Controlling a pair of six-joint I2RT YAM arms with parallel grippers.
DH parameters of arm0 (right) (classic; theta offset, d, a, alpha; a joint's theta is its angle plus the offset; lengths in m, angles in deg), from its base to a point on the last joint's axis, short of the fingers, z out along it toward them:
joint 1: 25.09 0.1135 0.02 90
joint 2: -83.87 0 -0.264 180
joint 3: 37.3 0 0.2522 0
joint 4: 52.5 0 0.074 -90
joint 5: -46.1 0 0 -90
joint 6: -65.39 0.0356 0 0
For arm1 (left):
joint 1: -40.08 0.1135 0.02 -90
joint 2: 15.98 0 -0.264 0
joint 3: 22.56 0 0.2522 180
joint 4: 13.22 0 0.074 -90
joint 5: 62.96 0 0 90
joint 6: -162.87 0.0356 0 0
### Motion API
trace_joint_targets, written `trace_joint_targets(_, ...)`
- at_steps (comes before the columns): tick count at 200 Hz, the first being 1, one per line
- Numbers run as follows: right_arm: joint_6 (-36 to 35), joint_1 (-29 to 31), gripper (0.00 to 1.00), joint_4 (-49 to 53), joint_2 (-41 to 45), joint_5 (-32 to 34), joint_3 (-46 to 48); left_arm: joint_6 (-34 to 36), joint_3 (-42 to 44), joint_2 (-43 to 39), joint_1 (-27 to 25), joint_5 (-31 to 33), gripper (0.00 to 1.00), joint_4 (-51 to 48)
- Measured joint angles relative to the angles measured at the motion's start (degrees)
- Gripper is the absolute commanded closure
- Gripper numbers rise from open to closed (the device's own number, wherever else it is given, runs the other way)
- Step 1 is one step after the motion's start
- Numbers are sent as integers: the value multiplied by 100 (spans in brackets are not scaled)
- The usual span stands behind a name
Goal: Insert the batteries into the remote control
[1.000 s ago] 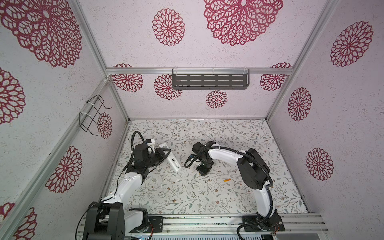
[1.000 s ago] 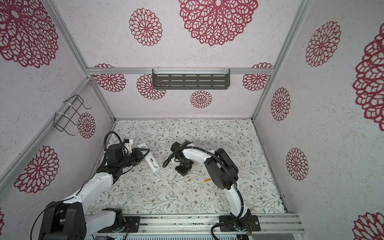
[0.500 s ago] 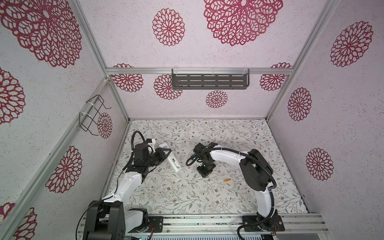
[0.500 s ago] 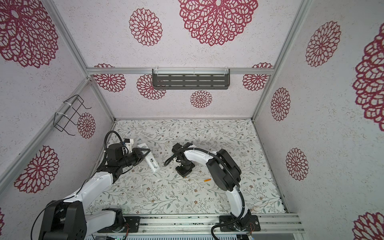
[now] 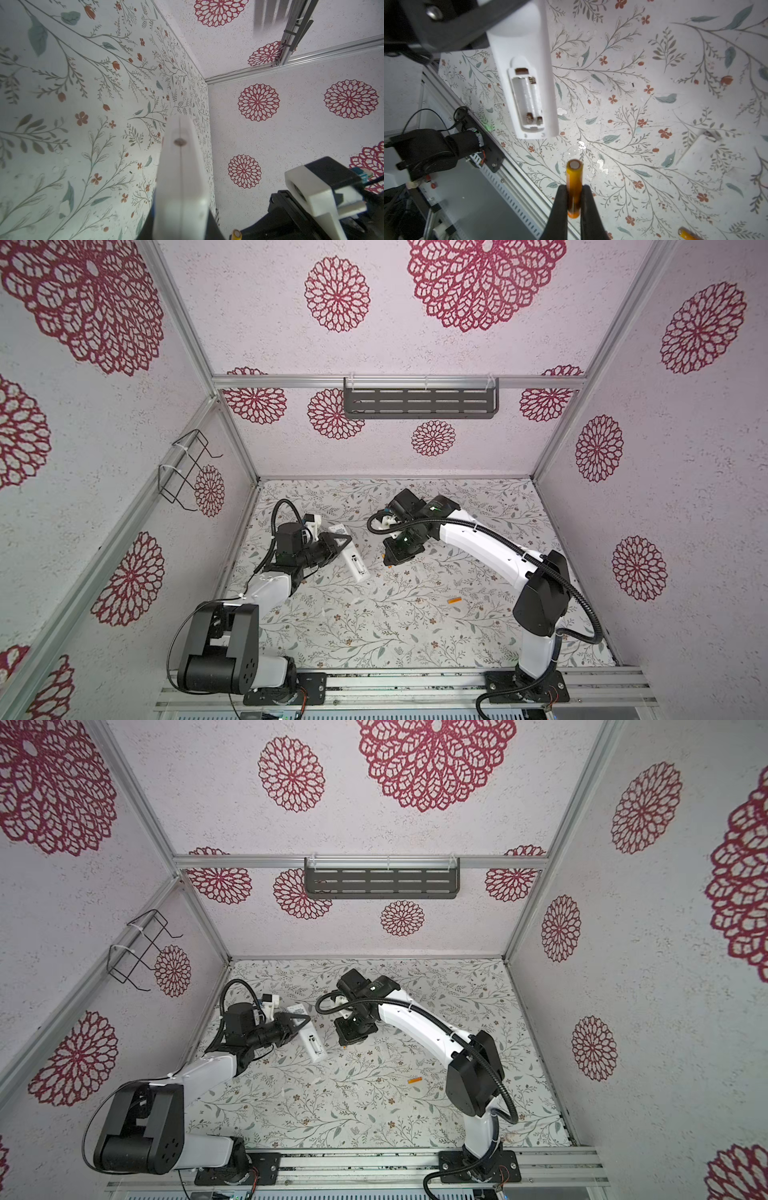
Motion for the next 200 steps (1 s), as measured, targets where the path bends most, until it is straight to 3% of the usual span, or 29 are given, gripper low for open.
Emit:
trace_joint_targets(66, 199, 17, 100, 247, -503, -341, -599, -407, -44, 507, -562, 61, 100, 693)
trace_joint_targets(200, 179, 17, 100, 616, -940, -332, -859, -745, 24, 562, -743, 595, 100, 944)
